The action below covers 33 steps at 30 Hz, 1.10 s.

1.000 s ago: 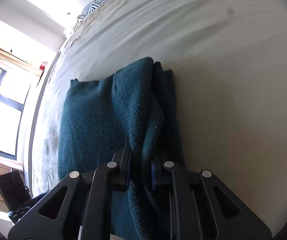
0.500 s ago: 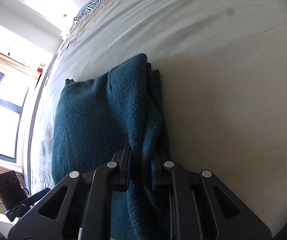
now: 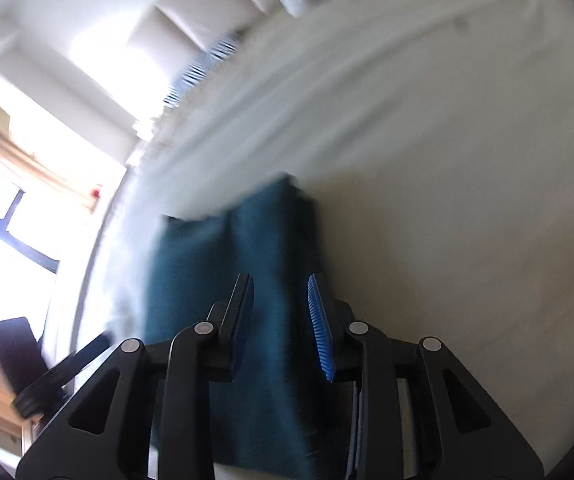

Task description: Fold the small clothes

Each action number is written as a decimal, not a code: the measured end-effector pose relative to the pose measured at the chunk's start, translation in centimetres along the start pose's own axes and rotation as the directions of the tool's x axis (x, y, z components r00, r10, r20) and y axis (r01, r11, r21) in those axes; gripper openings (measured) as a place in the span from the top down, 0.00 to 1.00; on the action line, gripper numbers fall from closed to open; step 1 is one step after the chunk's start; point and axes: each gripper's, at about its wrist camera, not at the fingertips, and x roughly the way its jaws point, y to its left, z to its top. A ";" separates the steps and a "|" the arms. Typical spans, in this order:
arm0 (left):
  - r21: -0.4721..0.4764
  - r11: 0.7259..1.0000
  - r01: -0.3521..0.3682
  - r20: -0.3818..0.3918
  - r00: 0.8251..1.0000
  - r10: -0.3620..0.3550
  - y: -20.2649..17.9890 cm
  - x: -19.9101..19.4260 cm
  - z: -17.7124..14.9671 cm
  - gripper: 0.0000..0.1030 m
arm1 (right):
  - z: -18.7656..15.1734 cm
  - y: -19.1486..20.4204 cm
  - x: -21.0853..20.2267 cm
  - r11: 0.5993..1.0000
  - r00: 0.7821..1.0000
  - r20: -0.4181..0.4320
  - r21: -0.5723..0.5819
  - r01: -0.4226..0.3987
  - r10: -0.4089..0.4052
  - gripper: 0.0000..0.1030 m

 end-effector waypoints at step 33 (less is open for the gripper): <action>0.151 0.969 -0.195 -0.057 0.977 0.205 -1.0 7.4 -2.6 0.70 | -4.9 0.6 2.5 0.991 0.991 -0.102 -0.115 0.072 -0.084 0.67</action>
